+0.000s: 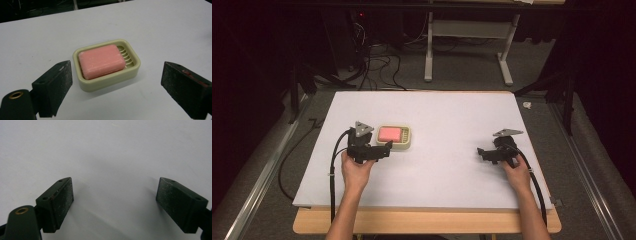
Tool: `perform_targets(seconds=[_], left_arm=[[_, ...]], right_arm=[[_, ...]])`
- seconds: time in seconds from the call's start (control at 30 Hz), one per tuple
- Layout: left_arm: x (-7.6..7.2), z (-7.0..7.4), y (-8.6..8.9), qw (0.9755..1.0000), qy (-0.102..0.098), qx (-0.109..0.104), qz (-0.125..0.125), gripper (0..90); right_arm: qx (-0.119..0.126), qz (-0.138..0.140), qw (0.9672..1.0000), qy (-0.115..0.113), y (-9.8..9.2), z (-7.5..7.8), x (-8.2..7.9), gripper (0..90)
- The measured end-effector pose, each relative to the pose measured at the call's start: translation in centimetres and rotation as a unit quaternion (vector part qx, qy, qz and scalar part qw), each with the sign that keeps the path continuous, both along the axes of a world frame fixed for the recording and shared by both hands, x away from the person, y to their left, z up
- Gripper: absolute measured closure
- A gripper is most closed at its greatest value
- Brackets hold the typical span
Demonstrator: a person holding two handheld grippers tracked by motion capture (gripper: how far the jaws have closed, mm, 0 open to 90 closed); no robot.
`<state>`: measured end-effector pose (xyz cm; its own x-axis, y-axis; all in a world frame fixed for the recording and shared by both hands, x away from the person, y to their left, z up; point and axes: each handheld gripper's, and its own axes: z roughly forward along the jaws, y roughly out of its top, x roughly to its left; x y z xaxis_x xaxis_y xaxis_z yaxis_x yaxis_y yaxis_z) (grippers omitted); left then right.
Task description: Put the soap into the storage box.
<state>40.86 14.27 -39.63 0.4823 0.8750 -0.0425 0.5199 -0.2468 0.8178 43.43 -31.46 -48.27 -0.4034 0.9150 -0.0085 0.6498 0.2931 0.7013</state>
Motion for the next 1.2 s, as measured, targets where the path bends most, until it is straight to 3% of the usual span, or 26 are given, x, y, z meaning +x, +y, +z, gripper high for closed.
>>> perform_targets(seconds=[0.7, 1.2], left_arm=[[-2.2, -0.6, -1.0, 0.9992, -0.004, -0.017, -0.036, 11.2], [-3.0, -1.4, -2.8, 0.9974, -0.001, -0.019, -0.069, 12.2]], right_arm=[[0.0, 0.0, 1.0, -0.001, 0.0, 0.0, 0.0, 15.0], [0.0, 0.0, 1.0, -0.001, 0.0, 0.0, 0.0, 15.0]])
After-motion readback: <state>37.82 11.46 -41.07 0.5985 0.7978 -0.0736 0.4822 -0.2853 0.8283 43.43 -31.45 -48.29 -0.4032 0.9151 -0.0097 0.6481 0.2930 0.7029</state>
